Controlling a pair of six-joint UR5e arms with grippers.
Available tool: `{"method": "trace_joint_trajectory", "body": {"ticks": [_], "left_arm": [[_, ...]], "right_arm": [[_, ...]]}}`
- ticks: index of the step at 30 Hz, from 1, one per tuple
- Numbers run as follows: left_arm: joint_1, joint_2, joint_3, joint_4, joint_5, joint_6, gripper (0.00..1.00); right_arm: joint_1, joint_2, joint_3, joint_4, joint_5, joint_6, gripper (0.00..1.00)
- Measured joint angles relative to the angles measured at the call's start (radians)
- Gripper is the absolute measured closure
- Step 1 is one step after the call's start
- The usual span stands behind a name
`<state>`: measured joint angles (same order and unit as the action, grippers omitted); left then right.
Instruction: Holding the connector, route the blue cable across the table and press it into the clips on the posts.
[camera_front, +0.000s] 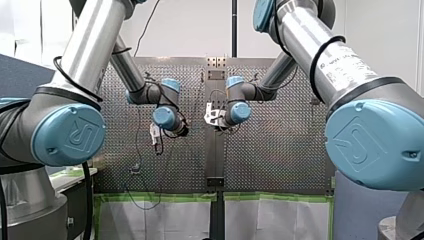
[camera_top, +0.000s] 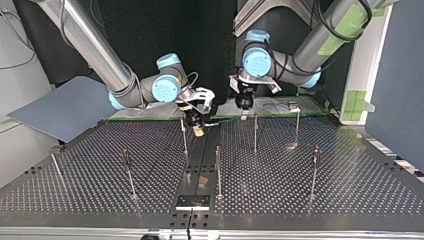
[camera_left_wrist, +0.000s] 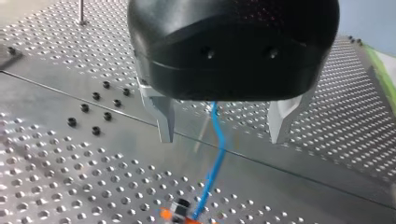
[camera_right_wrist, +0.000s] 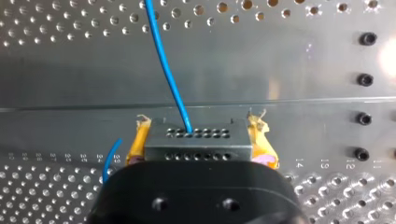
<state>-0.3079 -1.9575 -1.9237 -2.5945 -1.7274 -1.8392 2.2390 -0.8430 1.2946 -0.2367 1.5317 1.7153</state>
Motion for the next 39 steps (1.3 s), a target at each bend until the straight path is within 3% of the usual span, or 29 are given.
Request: {"method": "trace_joint_trajectory", "body": {"ticks": [8, 15, 21, 30, 31, 33, 35, 36, 38, 39], "left_arm": [[-0.012, -0.024, 0.03, 0.0, 0.001, -0.018, 0.02], [-0.015, -0.072, 0.09, 0.012, -0.024, -0.038, 0.02], [-0.009, -0.077, 0.142, 0.002, -0.025, -0.055, 0.02], [-0.012, -0.077, 0.152, -0.03, -0.027, -0.055, 0.02], [-0.013, -0.077, 0.152, -0.032, -0.028, -0.055, 0.18], [-0.014, -0.077, 0.151, -0.037, -0.03, -0.054, 0.24], [-0.014, -0.077, 0.151, -0.041, -0.031, -0.052, 0.5], [-0.014, -0.077, 0.151, -0.042, -0.032, -0.051, 0.5], [-0.013, -0.077, 0.151, -0.041, -0.032, -0.05, 0.63], [-0.012, -0.079, 0.151, -0.041, -0.031, -0.05, 0.63]], "right_arm": [[-0.001, 0.0, 0.0, -0.002, 0.001, 0.0, 1.0], [-0.001, 0.0, 0.0, -0.001, -0.003, 0.0, 1.0], [-0.001, 0.0, 0.0, -0.002, -0.009, 0.001, 1.0], [-0.005, 0.0, 0.0, -0.003, -0.009, 0.003, 1.0], [-0.006, 0.0, 0.0, -0.003, -0.009, 0.003, 1.0], [-0.008, 0.0, 0.0, -0.003, -0.009, 0.003, 1.0], [-0.009, 0.0, 0.0, -0.003, -0.009, 0.004, 1.0], [-0.009, 0.0, 0.0, -0.003, -0.009, 0.004, 1.0], [-0.01, 0.0, 0.0, -0.003, -0.009, 0.004, 1.0], [-0.01, 0.0, 0.0, -0.003, -0.009, 0.004, 1.0]]}}
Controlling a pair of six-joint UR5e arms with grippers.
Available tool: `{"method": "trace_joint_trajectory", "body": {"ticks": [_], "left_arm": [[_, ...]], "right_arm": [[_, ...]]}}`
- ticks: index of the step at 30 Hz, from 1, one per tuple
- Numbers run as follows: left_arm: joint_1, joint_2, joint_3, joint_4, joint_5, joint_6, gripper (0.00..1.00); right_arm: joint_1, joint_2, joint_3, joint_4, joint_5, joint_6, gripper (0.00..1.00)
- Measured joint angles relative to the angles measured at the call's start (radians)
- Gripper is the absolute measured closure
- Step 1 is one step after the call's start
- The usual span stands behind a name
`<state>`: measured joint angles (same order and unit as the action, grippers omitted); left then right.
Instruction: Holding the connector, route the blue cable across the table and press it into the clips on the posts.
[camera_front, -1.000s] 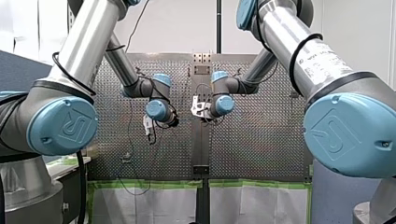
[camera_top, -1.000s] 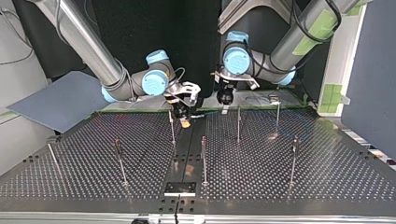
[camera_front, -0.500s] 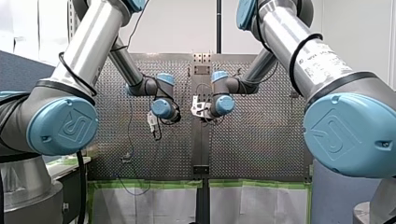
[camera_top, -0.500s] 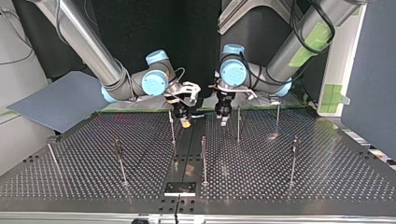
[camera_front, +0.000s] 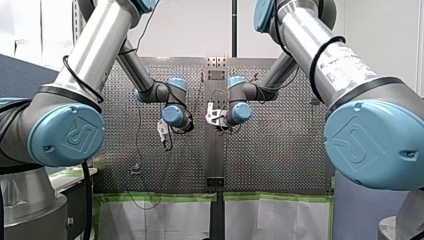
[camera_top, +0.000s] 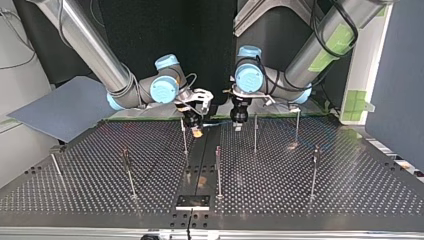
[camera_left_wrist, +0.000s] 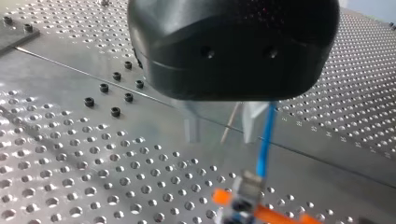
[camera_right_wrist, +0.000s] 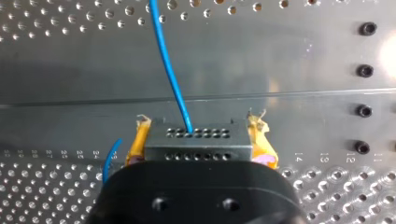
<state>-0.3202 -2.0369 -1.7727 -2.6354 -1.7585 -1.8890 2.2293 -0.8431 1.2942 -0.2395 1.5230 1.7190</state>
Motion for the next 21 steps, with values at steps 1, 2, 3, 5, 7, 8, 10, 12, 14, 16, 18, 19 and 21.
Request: {"method": "trace_joint_trajectory", "body": {"ticks": [1, 2, 3, 5, 7, 8, 10, 12, 14, 16, 18, 19, 21], "left_arm": [[0.0, -0.003, 0.0, 0.0, 0.001, 0.0, 0.63], [0.0, -0.006, 0.0, 0.0, 0.003, 0.001, 0.63], [-0.001, -0.013, 0.0, 0.0, 0.006, 0.002, 0.63], [-0.003, -0.027, 0.001, 0.001, 0.014, 0.004, 0.63], [-0.005, -0.04, 0.001, 0.003, 0.016, 0.004, 0.65], [-0.004, -0.044, 0.002, 0.003, 0.016, 0.003, 0.65], [-0.003, -0.048, 0.005, 0.004, 0.016, 0.003, 0.71], [-0.003, -0.051, 0.006, 0.004, 0.015, 0.003, 0.75], [-0.005, -0.051, 0.006, 0.004, 0.012, 0.002, 0.89], [-0.006, -0.051, 0.007, 0.004, 0.005, 0.002, 0.96], [-0.007, -0.051, 0.007, 0.004, 0.0, 0.003, 1.0], [-0.007, -0.051, 0.007, 0.004, -0.002, 0.004, 1.0], [-0.009, -0.051, 0.007, 0.006, -0.004, 0.005, 1.0]], "right_arm": [[0.0, 0.0, 0.0, 0.0, 0.0, 0.0, 1.0], [0.0, 0.0, 0.0, -0.001, 0.0, 0.0, 1.0], [-0.001, 0.0, 0.0, -0.001, 0.0, 0.0, 1.0], [-0.001, 0.0, 0.0, -0.001, 0.0, 0.001, 1.0], [-0.001, 0.0, 0.0, -0.001, 0.0, 0.001, 1.0], [-0.001, 0.0, 0.0, -0.001, 0.0, 0.001, 1.0], [-0.001, 0.0, 0.0, -0.001, -0.004, 0.001, 1.0], [-0.001, 0.0, 0.0, -0.002, -0.01, 0.001, 1.0], [-0.001, 0.0, 0.0, -0.002, -0.014, 0.003, 1.0], [-0.001, 0.0, 0.0, -0.002, -0.016, 0.004, 1.0], [-0.001, 0.0, 0.0, -0.001, -0.018, 0.005, 1.0], [-0.001, 0.0, 0.0, -0.001, -0.019, 0.005, 1.0], [-0.002, 0.0, 0.0, -0.001, -0.019, 0.005, 1.0]]}}
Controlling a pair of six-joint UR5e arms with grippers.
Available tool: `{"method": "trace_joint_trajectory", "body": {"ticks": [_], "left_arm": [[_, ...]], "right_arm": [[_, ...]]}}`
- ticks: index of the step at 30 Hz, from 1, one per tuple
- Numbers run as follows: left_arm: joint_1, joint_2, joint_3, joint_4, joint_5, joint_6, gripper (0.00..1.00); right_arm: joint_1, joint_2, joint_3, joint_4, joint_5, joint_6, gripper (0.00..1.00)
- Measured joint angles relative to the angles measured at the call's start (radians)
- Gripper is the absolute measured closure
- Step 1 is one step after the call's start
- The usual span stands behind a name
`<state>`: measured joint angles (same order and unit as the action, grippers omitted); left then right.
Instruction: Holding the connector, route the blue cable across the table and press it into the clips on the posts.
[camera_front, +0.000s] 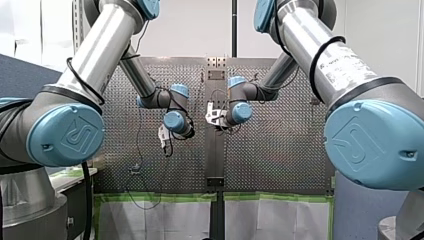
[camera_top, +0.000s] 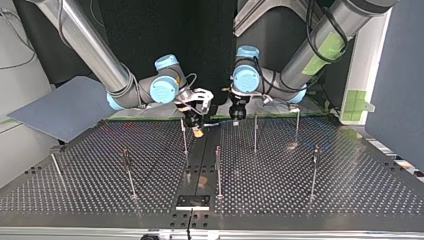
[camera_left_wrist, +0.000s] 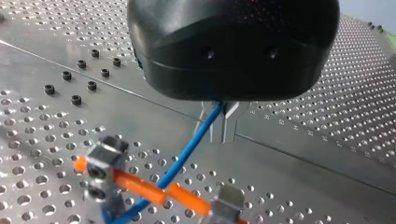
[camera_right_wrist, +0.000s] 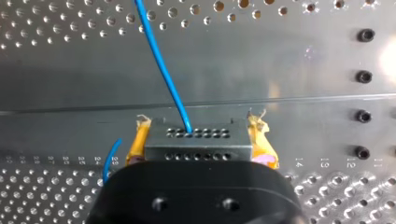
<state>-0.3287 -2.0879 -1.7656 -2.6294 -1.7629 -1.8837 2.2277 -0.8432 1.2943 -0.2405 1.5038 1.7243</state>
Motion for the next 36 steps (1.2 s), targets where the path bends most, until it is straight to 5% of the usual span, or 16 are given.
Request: {"method": "trace_joint_trajectory", "body": {"ticks": [13, 27, 36], "left_arm": [[-0.007, 0.039, 0.0, 0.001, 0.0, 0.009, 1.0], [-0.011, 0.174, 0.001, -0.029, 0.0, 0.013, 1.0], [-0.015, 0.263, 0.0, -0.057, -0.015, 0.019, 1.0]], "right_arm": [[0.0, -0.019, 0.0, 0.002, -0.002, -0.003, 1.0], [-0.011, -0.16, 0.0, 0.032, -0.002, 0.047, 1.0], [-0.03, -0.25, 0.018, 0.09, -0.003, 0.046, 1.0]]}}
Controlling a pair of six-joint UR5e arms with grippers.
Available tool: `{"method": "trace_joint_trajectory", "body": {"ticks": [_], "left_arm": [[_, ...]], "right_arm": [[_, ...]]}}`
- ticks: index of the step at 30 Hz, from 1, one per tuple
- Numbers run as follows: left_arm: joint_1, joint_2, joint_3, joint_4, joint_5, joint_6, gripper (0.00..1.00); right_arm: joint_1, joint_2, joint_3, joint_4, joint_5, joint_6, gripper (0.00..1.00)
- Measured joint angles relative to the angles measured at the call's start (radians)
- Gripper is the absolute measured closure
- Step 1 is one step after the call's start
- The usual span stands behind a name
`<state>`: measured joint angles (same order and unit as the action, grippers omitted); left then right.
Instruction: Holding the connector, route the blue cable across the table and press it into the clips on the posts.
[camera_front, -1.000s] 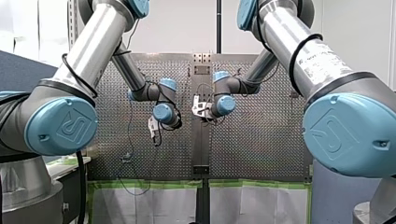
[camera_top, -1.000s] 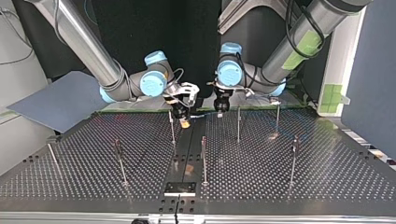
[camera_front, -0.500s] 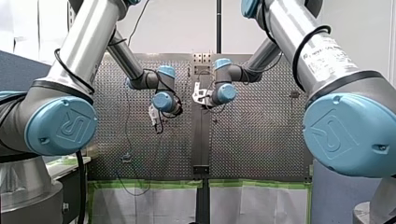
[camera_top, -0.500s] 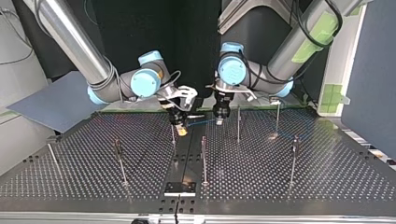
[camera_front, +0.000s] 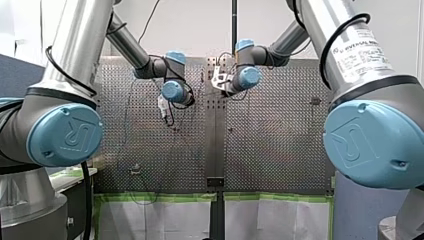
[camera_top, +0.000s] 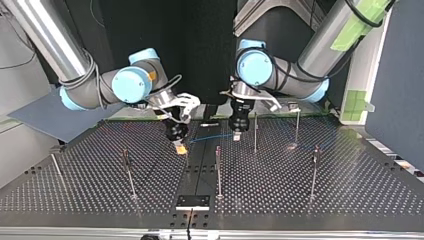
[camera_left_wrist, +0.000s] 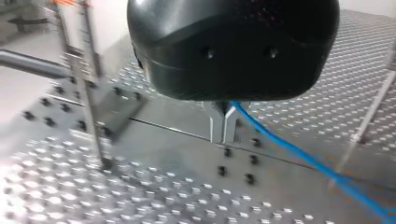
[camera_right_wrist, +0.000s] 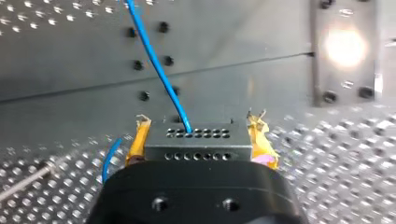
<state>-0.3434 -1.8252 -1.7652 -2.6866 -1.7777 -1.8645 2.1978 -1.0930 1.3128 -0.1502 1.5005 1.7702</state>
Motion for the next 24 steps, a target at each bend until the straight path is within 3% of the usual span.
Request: {"method": "trace_joint_trajectory", "body": {"ticks": [12, 19, 24], "left_arm": [[-0.003, 0.12, 0.003, -0.035, -0.007, 0.002, 1.0], [-0.004, 0.129, 0.013, -0.039, 0.013, 0.005, 1.0], [0.0, 0.111, 0.032, -0.049, 0.034, 0.002, 1.0]], "right_arm": [[-0.007, -0.117, 0.043, 0.022, -0.013, -0.007, 1.0], [-0.007, -0.183, 0.044, 0.026, -0.027, -0.005, 1.0], [-0.015, -0.194, 0.044, 0.024, -0.054, 0.004, 1.0]]}}
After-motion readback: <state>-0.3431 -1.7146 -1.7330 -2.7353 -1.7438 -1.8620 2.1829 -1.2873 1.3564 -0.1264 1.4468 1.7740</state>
